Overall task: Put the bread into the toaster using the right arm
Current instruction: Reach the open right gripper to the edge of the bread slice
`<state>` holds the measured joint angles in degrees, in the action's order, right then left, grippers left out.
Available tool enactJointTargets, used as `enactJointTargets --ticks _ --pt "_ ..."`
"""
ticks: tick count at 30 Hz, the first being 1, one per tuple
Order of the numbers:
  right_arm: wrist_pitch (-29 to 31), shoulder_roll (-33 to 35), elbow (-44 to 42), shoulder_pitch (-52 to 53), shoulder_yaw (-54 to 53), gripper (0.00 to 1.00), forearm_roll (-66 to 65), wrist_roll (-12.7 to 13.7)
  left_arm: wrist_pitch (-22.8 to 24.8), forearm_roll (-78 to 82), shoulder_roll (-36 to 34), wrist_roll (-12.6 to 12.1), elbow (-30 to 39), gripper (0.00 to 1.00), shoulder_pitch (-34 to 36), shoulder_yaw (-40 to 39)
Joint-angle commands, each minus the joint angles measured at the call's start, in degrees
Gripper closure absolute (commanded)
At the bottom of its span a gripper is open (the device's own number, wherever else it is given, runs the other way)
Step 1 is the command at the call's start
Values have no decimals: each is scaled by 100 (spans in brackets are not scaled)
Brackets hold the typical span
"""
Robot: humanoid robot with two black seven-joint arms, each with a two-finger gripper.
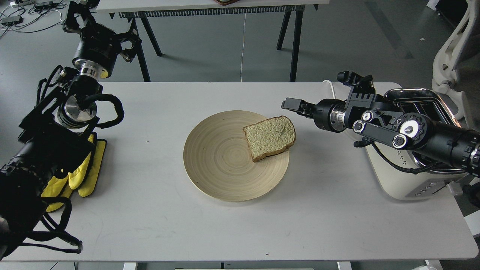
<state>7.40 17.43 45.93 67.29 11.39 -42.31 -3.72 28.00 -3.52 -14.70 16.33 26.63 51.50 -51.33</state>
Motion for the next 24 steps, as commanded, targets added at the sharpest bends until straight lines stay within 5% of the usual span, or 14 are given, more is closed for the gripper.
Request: enactJointTargets --ticks 1,9,24 --pt "-2 -11 21 -102 12 7 56 3 0 0 2 2 0 0 0 0" --pt "7 -90 21 -260 39 32 47 205 0 -8 2 2 0 0 9 0" --pt "-2 -152 21 -375 -67 41 38 144 0 -8 2 11 0 0 9 0"
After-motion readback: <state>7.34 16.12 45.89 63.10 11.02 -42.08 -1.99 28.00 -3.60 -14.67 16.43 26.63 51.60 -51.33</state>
